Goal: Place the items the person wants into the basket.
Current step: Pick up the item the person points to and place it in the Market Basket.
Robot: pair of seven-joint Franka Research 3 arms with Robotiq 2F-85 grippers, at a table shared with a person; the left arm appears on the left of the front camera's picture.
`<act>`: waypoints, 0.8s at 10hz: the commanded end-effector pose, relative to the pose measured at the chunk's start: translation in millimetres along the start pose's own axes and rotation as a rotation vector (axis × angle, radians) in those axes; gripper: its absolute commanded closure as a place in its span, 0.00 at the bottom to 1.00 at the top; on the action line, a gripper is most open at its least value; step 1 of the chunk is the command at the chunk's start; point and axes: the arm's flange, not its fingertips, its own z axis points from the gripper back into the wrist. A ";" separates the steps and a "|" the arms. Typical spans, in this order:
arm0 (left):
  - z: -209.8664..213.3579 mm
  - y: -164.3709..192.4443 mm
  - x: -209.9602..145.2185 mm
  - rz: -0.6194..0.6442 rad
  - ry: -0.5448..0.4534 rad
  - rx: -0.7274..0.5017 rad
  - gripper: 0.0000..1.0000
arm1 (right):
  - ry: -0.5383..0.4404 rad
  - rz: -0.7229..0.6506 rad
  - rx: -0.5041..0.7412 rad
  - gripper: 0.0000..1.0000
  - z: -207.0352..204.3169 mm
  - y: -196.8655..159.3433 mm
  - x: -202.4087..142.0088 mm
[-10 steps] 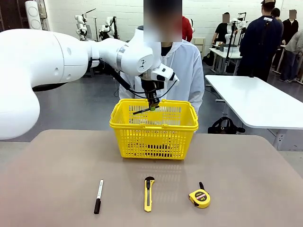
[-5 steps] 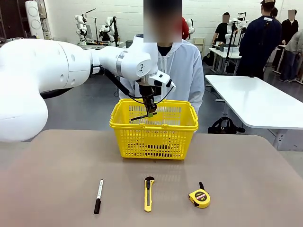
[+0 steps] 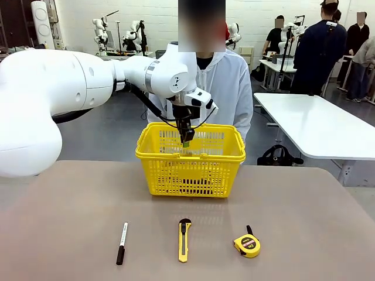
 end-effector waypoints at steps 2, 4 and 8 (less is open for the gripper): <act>7.5 8.7 12.4 -0.016 -0.006 -0.028 0.18 | -0.029 0.014 0.013 0.00 0.3 -0.6 0.4; 8.6 8.3 12.4 -0.018 -0.004 -0.027 0.00 | -0.029 0.014 0.013 0.00 0.3 -0.6 0.4; 8.6 6.3 12.3 -0.016 0.003 -0.024 0.00 | -0.029 0.014 0.013 0.00 0.3 -0.6 0.4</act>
